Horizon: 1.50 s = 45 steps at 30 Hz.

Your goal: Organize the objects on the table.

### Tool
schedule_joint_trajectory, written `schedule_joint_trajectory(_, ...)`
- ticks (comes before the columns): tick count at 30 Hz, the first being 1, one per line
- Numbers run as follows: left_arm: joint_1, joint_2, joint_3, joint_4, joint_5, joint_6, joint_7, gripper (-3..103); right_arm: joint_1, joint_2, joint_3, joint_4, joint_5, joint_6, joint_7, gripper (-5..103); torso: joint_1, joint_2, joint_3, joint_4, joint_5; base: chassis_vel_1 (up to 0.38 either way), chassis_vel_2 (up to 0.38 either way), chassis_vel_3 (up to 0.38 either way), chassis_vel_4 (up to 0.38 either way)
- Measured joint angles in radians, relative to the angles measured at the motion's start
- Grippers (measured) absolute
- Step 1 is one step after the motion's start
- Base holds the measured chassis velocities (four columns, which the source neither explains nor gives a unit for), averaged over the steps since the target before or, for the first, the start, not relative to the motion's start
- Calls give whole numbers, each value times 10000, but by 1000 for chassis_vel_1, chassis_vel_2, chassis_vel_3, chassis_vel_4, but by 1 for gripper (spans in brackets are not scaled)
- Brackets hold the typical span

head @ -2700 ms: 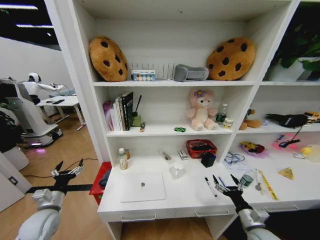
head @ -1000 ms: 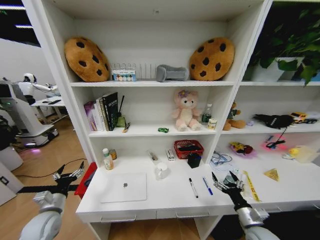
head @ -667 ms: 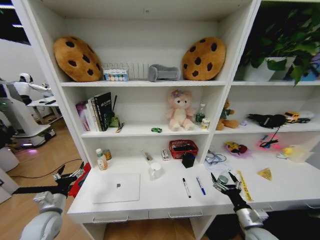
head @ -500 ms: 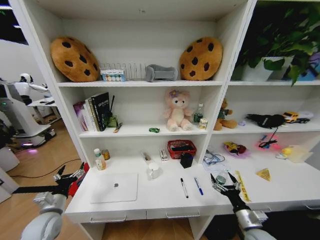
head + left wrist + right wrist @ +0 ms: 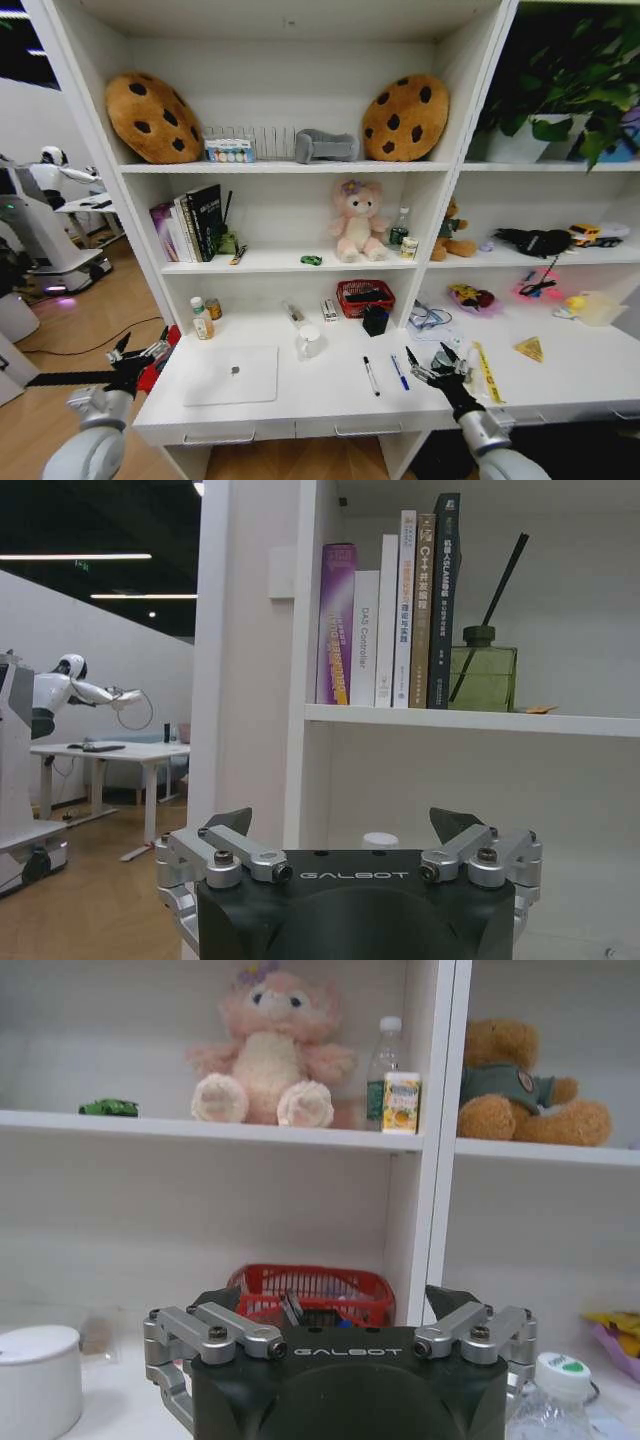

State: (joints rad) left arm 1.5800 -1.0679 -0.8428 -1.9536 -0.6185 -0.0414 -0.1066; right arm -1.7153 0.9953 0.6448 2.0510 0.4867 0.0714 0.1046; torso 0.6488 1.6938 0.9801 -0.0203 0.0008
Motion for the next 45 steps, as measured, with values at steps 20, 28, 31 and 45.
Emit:
schedule_joint_trajectory(20,301,-20,-68,-153,75,-18,1,100,1546,-661,-1320,585,3353,-4053,2003,100,1,0,0,1,1,0,0,0,0)
schedule_joint_trajectory(28,415,-157,-13,-272,305,-18,-12,100,2648,-847,-1777,376,5011,-5654,3257,100,0,0,0,0,1,0,0,0,0)
schedule_joint_trajectory(31,474,-202,-23,-306,336,-11,-21,100,3226,-917,-2103,166,5479,-6181,3636,100,0,0,1,-1,2,0,0,0,0)
schedule_joint_trajectory(45,571,-358,-30,-385,417,52,-110,100,5344,-762,-3024,-712,7650,-8117,5059,100,0,-1,1,-1,2,0,0,0,0)
